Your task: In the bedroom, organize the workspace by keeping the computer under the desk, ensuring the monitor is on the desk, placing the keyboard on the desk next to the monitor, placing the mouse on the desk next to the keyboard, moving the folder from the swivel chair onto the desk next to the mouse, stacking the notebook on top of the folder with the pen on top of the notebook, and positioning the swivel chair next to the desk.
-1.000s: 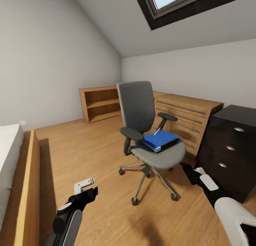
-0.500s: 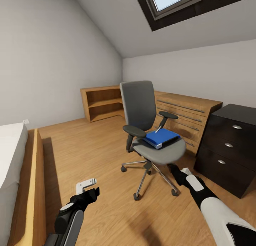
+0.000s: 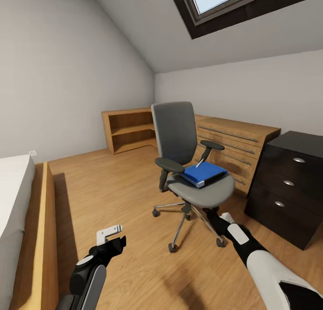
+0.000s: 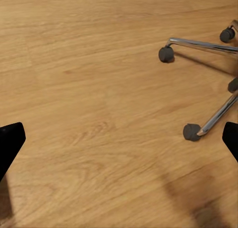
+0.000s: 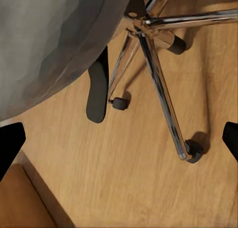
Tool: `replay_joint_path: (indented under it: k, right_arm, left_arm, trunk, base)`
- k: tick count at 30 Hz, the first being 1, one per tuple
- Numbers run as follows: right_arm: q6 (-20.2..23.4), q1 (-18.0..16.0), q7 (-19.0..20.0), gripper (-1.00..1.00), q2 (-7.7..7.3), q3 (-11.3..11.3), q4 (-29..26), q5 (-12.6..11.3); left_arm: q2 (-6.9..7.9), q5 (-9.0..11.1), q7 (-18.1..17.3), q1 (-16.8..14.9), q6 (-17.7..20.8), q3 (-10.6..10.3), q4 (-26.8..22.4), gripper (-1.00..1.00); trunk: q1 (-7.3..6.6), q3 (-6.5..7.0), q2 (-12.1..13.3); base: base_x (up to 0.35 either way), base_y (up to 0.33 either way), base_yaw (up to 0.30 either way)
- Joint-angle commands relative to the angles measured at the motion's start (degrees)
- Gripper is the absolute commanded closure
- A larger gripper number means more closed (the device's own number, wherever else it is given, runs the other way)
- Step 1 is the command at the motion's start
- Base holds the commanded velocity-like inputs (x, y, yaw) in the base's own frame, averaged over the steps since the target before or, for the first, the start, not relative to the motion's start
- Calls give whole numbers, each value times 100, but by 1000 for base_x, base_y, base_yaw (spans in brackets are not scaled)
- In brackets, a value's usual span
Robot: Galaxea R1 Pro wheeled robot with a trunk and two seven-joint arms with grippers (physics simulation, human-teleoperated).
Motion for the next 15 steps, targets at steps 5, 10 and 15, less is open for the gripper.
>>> replay_joint_path:
  k: [5,10,15]
  right_arm:
    - [36,0,169,-100,-3,-40,143,-1]
    - [42,1,186,-100,-12,-46,163,-7]
    - [50,1,221,-100,-21,-48,166,-8]
  left_arm:
    - [0,62,55,-4,10,-12,-6,-100]
    - [0,66,55,-4,10,-15,-6,-100]
    - [0,67,55,-4,9,-20,-6,-100]
  trunk:
    - [-1,-6,-3]
    - [-1,-6,-3]
    - [-1,-6,-3]
  base:
    - [0,0,0]
    - [0,0,0]
    - [0,0,0]
